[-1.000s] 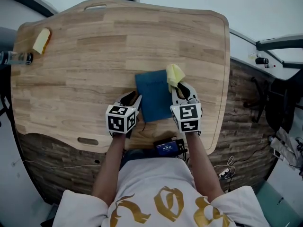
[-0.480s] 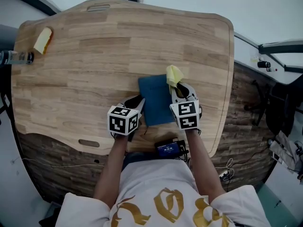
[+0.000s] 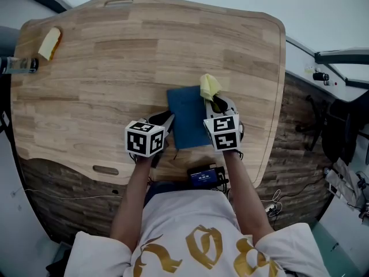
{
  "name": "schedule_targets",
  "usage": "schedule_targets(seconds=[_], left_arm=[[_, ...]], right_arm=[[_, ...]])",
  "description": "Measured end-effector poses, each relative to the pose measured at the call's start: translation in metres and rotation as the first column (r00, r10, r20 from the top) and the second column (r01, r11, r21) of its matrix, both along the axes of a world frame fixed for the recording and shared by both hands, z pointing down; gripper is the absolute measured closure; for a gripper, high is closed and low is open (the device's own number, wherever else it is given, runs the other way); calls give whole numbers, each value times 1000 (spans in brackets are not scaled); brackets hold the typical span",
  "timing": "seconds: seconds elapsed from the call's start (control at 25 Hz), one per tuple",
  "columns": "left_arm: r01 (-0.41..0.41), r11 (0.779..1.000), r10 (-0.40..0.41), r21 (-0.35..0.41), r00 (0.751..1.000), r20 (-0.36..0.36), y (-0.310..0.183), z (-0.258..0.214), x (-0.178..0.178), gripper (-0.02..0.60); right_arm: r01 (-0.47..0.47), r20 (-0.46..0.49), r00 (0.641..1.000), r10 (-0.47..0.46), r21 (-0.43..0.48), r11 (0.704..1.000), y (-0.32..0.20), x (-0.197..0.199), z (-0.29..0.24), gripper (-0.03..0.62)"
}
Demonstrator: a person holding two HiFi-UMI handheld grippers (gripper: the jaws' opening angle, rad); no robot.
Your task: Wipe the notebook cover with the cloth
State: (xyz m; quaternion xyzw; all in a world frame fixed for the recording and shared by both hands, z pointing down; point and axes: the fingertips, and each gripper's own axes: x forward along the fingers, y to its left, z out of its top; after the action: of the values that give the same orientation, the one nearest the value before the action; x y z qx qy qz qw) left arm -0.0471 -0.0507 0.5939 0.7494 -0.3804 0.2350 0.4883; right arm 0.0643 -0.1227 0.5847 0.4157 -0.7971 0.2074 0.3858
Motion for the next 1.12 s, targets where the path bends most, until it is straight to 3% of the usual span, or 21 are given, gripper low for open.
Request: schedule_targets(seconds=[0.72,1.12], left_arm=[[-22,1000,22,15,1000,16,0,0,1,520],[-21,1000,21,9,1000,9,2,0,0,520]], right_arm=[[119,-19,993,-121,-68,991,11,-36,4,556],[221,-1,975,-222,-121,968,19,-60,5,556]])
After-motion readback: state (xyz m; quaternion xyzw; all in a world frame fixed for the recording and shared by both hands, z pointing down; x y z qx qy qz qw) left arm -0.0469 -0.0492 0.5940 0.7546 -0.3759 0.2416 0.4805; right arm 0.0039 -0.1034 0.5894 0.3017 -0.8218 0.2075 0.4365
